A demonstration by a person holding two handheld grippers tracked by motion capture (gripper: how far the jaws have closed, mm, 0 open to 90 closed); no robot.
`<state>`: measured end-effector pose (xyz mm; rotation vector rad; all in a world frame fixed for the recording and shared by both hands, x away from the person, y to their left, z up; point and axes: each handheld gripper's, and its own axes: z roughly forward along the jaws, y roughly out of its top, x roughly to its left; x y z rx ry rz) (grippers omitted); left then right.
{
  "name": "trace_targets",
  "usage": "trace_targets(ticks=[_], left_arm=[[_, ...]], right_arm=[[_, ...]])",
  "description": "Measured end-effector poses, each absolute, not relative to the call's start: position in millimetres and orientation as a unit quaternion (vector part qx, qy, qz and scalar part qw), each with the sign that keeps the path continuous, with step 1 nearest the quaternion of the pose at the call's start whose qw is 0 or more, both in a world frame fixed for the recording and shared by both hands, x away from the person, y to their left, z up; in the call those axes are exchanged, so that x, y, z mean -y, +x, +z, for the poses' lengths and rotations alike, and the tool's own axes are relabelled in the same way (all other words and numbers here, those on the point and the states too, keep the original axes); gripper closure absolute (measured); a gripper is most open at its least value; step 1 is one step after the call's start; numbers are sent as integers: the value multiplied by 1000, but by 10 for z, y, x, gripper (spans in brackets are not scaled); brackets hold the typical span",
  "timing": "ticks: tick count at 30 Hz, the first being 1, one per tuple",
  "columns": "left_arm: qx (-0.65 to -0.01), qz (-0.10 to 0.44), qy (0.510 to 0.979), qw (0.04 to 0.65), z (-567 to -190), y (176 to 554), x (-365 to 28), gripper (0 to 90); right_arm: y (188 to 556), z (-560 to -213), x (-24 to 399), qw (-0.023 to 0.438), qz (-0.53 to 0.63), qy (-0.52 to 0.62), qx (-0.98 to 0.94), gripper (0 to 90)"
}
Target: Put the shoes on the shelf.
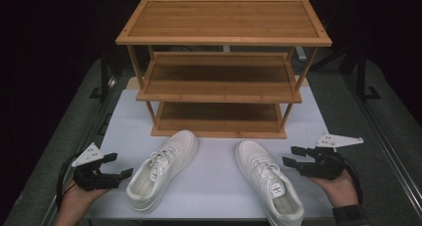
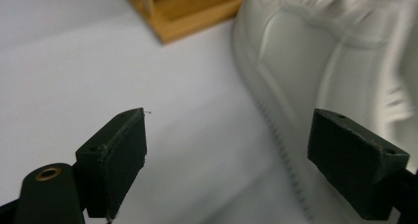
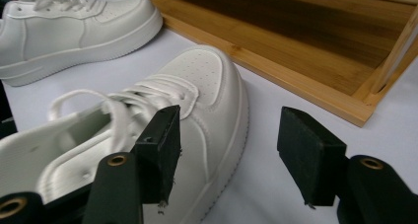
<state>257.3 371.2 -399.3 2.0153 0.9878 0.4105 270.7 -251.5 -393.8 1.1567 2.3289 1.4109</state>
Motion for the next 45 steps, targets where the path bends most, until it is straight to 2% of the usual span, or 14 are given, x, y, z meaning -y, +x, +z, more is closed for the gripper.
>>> trace_targets(ticks=[5, 7, 18, 26, 39, 43, 45], left_arm=[[-384, 149, 794, 447, -3870, 2532, -3645, 160], [-375, 145, 794, 455, -3835, 2520, -3605, 208], [-357, 138, 798, 466, -3771, 2526, -3406, 226], [-351, 133, 804, 462, -3786, 2579, -3311, 232], [-352, 137, 808, 452, -3852, 2670, -3267, 236], [-353, 138, 808, 451, -3873, 2674, -3258, 237], [-353, 137, 808, 451, -3885, 2683, -3259, 259]], right_arm=[[2574, -3890, 2541, 96, 484, 389, -778, 397], [2530, -3871, 2547, 96, 487, 388, -776, 397], [2335, -3781, 2485, 87, 506, 370, -774, 375], [2317, -3794, 2359, 69, 510, 349, -783, 363], [2370, -4011, 2270, 51, 483, 352, -800, 355], [2343, -4030, 2211, 58, 460, 345, -816, 362], [2330, -4040, 2203, 66, 457, 346, -817, 412]])
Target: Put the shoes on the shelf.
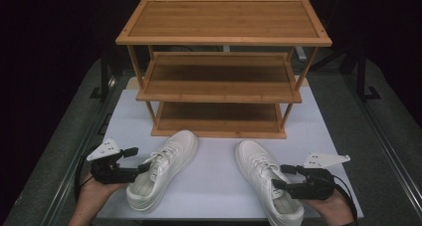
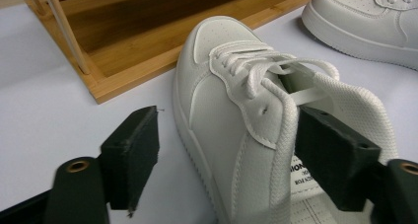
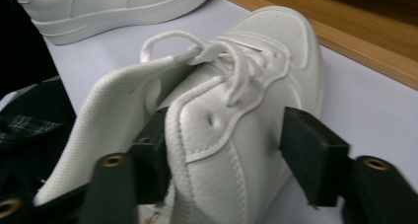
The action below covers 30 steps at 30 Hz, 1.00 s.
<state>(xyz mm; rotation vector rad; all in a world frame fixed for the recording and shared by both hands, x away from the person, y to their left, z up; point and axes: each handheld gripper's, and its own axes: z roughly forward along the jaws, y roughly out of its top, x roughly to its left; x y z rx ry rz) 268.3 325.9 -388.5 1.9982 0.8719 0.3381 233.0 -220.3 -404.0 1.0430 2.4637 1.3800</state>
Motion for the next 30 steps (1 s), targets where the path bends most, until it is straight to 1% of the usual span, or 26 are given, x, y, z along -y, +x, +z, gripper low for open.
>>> trace_targets(ticks=[3, 7, 9, 11, 12, 14, 17, 24, 30], left_arm=[[-351, 133, 810, 450, -3908, 2706, -3245, 268], [-340, 132, 811, 457, -3898, 2713, -3191, 344], [-329, 128, 814, 461, -3890, 2721, -3152, 422], [-322, 128, 816, 462, -3886, 2724, -3131, 535], [-319, 126, 818, 462, -3882, 2727, -3120, 571], [-314, 122, 820, 463, -3872, 2726, -3096, 679], [-316, 126, 822, 457, -3849, 2717, -3096, 726], [-326, 129, 820, 452, -3823, 2707, -3087, 807], [-333, 121, 814, 461, -3806, 2703, -3105, 833]], right_arm=[[2337, -4032, 2232, 63, 461, 347, -814, 442], [2323, -4019, 2229, 68, 462, 341, -816, 521], [2312, -4006, 2242, 71, 465, 338, -815, 575], [2300, -3996, 2255, 74, 467, 335, -815, 634], [2298, -3994, 2259, 74, 468, 335, -814, 654], [2289, -3982, 2270, 80, 469, 333, -814, 705], [2290, -3973, 2295, 91, 469, 336, -812, 757], [2307, -3957, 2311, 99, 470, 339, -809, 811], [2334, -3938, 2318, 97, 471, 344, -807, 832]])
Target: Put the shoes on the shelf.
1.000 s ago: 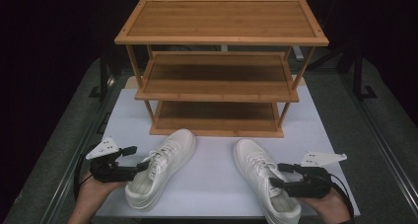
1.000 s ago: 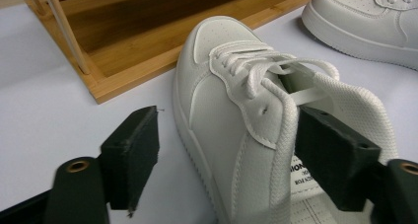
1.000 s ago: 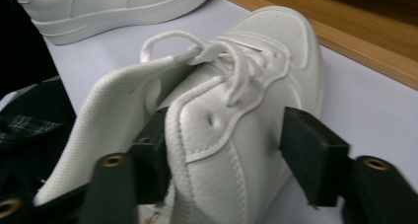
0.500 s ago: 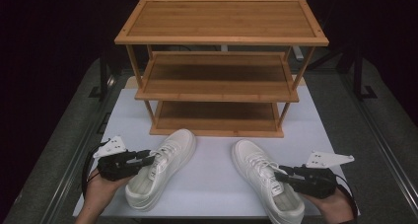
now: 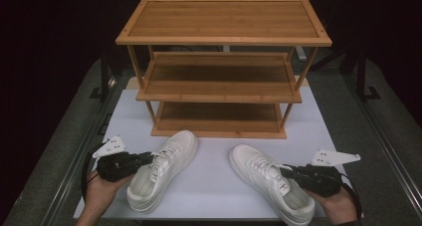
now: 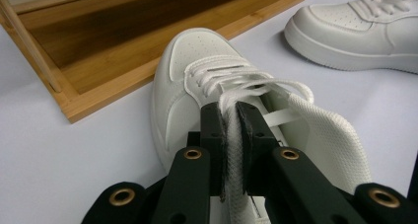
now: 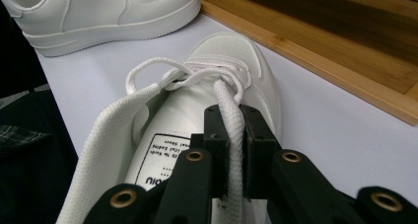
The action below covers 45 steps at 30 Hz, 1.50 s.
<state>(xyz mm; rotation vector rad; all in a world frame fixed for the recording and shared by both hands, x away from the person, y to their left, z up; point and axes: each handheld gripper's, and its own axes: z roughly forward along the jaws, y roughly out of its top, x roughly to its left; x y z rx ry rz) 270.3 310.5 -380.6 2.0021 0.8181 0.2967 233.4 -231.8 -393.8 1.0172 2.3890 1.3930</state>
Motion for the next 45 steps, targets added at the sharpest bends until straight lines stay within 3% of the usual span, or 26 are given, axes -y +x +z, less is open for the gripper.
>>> trace_targets(ticks=[14, 33, 45], left_arm=[[-306, 97, 797, 511, -3517, 2658, -3055, 840], [-265, 88, 795, 538, -2835, 2800, -2963, 840], [-243, 94, 792, 552, -2421, 2973, -2897, 840]], right_arm=[[2395, -3742, 2343, 66, 491, 322, -806, 840], [2634, -2896, 2560, 84, 547, 282, -784, 840], [2820, -2539, 2594, 85, 568, 265, -775, 841]])
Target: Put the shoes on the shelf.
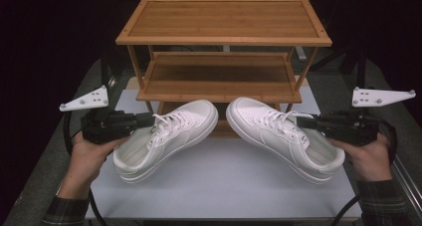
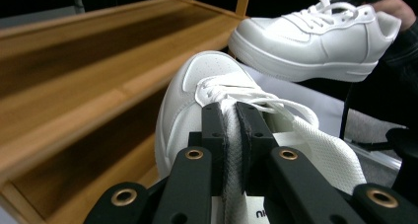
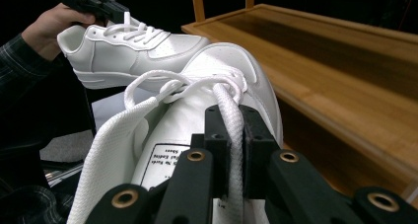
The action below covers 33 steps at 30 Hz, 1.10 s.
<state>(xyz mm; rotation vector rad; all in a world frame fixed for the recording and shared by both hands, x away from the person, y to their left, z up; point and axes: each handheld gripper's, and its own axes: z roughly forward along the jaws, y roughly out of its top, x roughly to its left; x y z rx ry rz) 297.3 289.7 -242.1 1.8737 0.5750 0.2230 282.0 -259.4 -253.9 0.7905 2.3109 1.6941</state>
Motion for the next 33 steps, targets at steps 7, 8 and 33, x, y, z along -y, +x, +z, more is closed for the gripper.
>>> trace_targets(ticks=[7, 8, 33], left_arm=[[-242, 102, 785, 562, -2249, 3138, -2868, 840], [-243, 102, 784, 562, -2229, 3167, -2862, 840], [-310, 150, 752, 562, -2165, 3950, -2581, 838]], right_arm=[[2967, -2413, 2571, 86, 575, 263, -770, 841], [2992, -2394, 2566, 87, 575, 264, -769, 841], [3808, -2180, 2257, 148, 536, 329, -763, 840]])
